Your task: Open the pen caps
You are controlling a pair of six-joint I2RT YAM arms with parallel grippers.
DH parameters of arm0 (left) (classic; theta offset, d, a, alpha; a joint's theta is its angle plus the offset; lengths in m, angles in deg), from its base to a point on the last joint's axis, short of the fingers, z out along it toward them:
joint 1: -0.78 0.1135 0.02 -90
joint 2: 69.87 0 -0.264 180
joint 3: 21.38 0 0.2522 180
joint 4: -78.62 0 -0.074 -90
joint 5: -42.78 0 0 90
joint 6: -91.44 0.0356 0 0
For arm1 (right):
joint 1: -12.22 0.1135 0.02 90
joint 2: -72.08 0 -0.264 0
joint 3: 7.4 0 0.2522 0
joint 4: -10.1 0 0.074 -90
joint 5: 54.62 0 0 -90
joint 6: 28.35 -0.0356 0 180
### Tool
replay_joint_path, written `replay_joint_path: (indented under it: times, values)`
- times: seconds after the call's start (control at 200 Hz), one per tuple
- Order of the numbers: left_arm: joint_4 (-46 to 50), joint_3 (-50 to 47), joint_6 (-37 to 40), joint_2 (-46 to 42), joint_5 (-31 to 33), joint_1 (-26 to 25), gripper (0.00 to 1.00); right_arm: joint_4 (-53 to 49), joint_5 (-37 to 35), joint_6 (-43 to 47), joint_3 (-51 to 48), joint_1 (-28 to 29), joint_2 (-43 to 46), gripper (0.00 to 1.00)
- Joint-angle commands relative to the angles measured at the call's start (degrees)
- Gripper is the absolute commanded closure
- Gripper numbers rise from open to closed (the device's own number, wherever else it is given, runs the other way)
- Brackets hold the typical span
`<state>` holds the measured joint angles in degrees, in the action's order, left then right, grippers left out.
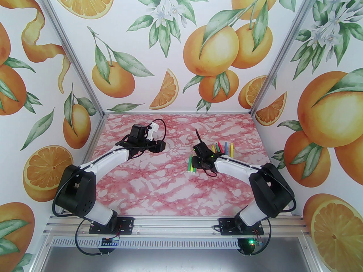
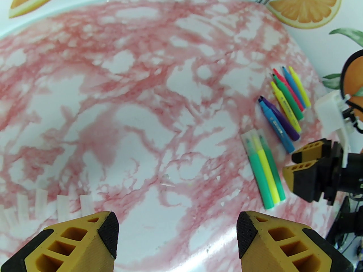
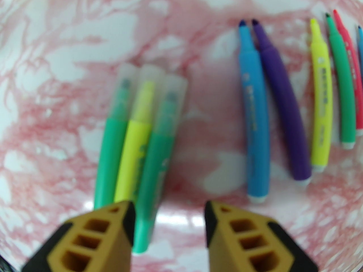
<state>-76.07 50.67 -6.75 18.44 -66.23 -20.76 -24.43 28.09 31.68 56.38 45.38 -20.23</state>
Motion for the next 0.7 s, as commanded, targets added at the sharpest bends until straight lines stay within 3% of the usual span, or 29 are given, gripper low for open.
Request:
replay_joint_path:
  times: [0.0,0.52,0.696]
  values:
    - [-1.44,-1.19,0.28,-1.53,0.07,-0.25,0.28,1.25,1.06,-1.31,-0.51,0.66,-1.89,0.56]
    - [-0.65,-1.42,0.98,-1.53,0.67,-0.19,0.28,1.09,-0.44,-1.63,0.47,0.91,-5.43,0.61]
    - [-0.06,-1.42,1.41,-2.00,1.14,-0.25,0.27,-2.37,-3.87,-0.85,3.35,0.92,-8.15,0.65]
